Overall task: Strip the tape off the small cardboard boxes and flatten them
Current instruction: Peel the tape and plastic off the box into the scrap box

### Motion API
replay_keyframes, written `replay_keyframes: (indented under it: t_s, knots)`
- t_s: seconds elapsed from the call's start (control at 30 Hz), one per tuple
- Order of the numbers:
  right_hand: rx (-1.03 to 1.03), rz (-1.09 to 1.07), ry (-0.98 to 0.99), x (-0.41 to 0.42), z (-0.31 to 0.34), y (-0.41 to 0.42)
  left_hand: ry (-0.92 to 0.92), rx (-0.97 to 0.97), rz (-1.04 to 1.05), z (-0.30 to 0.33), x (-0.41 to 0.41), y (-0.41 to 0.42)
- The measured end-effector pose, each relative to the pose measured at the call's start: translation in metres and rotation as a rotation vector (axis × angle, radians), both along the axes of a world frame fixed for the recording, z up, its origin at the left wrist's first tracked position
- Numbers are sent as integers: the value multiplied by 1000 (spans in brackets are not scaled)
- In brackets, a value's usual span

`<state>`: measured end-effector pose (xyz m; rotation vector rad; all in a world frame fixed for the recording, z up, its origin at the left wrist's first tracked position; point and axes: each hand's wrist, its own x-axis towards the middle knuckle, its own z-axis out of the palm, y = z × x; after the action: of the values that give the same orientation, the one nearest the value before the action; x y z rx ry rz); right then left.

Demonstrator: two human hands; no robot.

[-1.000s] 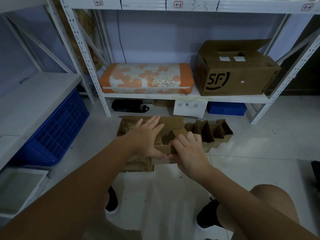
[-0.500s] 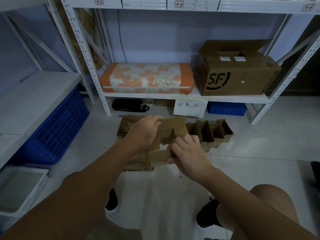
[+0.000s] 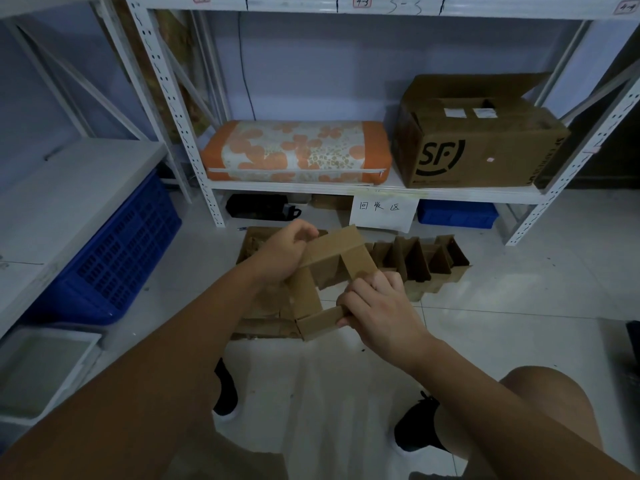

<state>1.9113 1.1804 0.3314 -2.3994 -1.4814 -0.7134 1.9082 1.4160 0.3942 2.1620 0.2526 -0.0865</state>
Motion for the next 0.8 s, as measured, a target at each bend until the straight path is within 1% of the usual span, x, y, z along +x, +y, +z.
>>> replay_keyframes:
  t_s: [0.13,0.23,0.33,0.37,0.43,0.5,0.57,0.63,0.73,0.8]
  knots:
    - [31,12,-16,-2,2,5,106,15,-11,-4,-5,-3]
    - [25,22,-13,-4,-2,7,136,-46,-18,-6,-8,-7]
    - [23,5,14,-5,-6,6,161,-32,-73,-7,-8,-9]
    - [32,-8,26,-4,-7,7,180,19,-91,-9,-8,-8]
    - [26,-33,32,-1,-6,7,236,233,-148,-11,-11,-6]
    - [-4,-53,30,4,-4,5,262,465,-255,-9,-15,-7]
    - [-14,-76,52,8,-1,3,258,623,-383,-8,-19,-8]
    - [-2,-90,66,10,2,3,227,682,-477,-11,-25,-10]
    - [2,-88,50,11,6,4,83,590,-425,-17,-31,-15]
    - [-1,-97,42,12,8,4,19,567,-396,-18,-33,-18]
